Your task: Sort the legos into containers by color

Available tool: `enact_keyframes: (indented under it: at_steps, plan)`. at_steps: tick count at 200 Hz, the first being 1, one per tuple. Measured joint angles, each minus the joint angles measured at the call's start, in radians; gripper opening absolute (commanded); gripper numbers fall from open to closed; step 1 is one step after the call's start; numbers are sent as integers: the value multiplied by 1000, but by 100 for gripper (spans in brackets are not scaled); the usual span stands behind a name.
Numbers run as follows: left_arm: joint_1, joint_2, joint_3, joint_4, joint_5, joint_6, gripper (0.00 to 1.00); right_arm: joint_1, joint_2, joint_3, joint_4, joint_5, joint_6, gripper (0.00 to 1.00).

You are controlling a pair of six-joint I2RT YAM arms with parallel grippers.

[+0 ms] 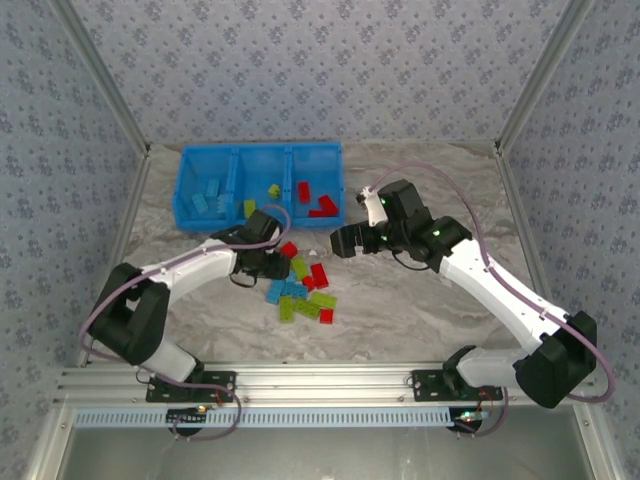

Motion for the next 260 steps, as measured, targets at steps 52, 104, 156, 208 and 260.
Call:
enact_keyframes:
  at_steps: [52,104,156,208,260]
  plan:
    - [0,38,0,0,-60,14,34,-2,0,-3,0,-11,18,100]
    - [0,60,11,22,-78,22,14,-2,19,-3,1,-51,30,100]
    - [0,-16,18,-35,-102,22,13,1,43,-1,0,-67,41,100]
    - [108,-293,153,-90,-258,89,13,3,43,1,12,-66,44,100]
    - [406,29,375,6,-288,150,14,5,38,-2,16,-55,68,100]
